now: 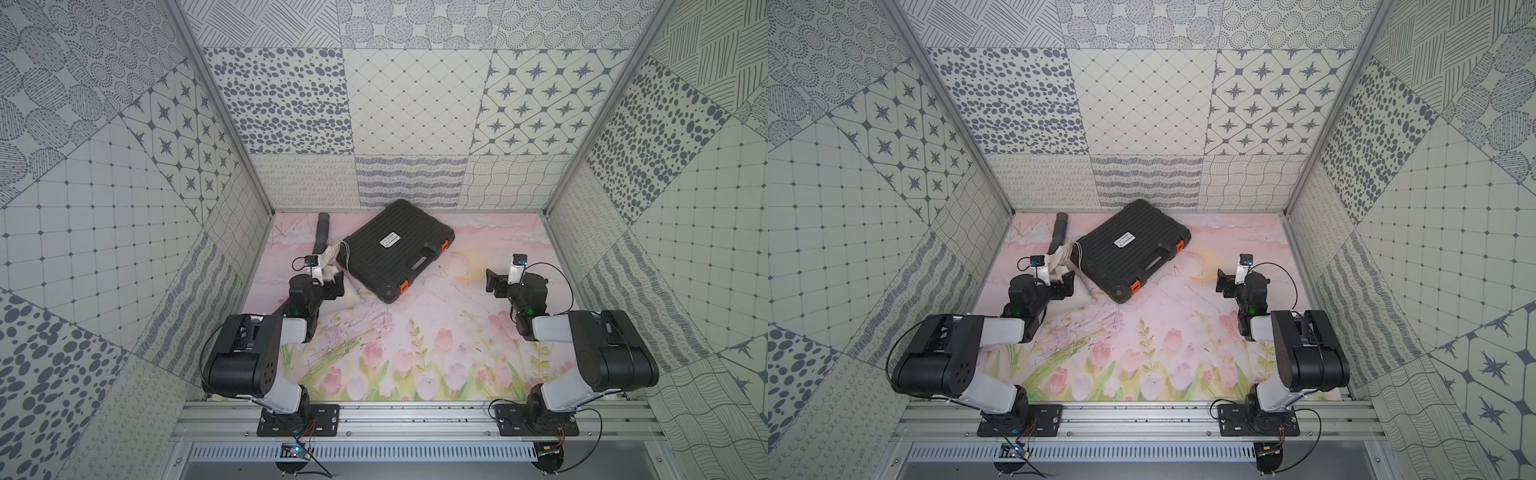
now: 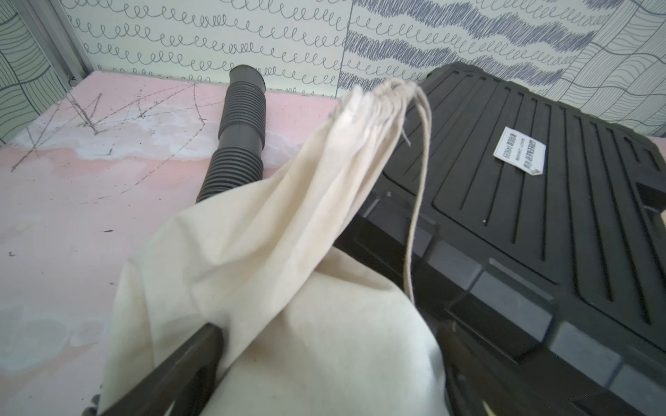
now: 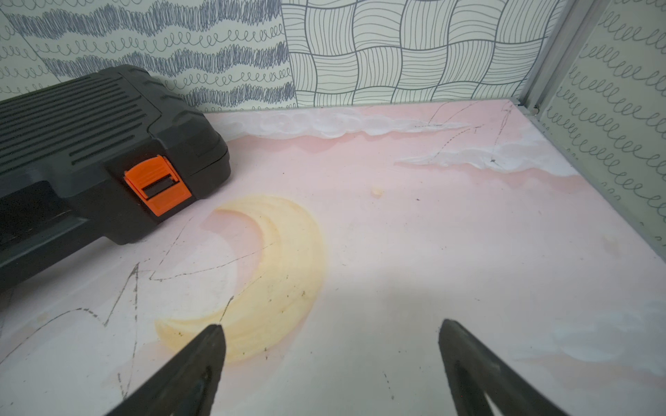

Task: Close the soil bag
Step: Reset both arms

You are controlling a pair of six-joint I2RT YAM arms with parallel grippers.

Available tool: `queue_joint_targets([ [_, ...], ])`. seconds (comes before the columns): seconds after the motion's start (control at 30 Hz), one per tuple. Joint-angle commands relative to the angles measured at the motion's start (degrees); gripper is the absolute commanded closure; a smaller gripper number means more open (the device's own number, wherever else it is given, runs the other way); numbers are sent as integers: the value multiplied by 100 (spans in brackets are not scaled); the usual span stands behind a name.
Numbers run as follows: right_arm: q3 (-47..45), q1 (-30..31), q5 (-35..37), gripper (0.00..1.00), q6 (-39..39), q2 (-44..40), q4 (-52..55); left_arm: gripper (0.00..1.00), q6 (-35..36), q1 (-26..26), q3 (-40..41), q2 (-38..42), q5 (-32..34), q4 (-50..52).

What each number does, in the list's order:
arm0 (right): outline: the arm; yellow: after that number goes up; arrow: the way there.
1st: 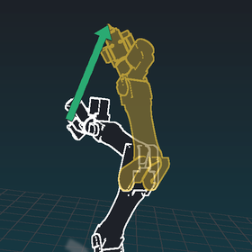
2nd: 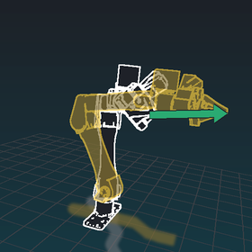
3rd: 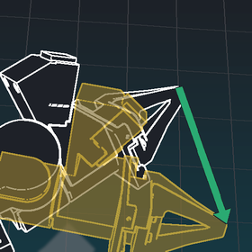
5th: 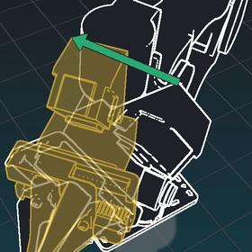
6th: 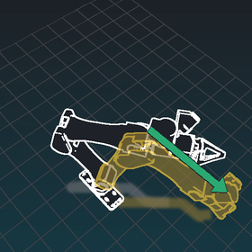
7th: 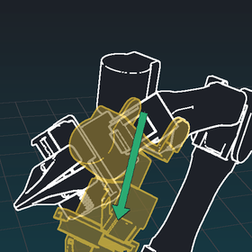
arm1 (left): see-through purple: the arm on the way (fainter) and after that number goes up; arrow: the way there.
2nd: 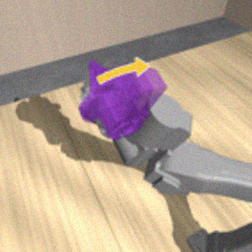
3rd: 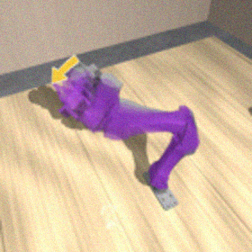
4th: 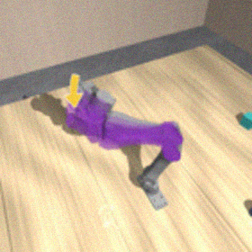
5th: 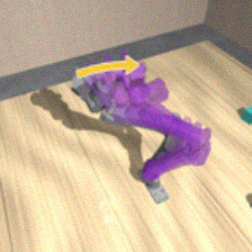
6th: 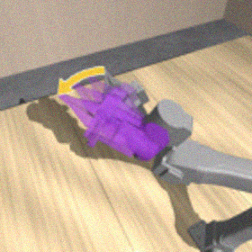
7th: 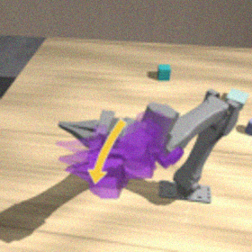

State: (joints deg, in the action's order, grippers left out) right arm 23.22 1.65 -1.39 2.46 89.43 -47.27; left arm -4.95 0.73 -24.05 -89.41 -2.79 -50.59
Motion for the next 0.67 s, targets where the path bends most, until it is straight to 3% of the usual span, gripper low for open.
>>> queue_joint_targets([
  [0.0, -2, 20, 138, 3, -91, 13, -282, 4, 261, -124, 60, -120, 0, 49],
  [0.63, -13, 23, 139, 3, -79, 12, -301, 4, 298, -144, 82, -107, -83, 71],
])
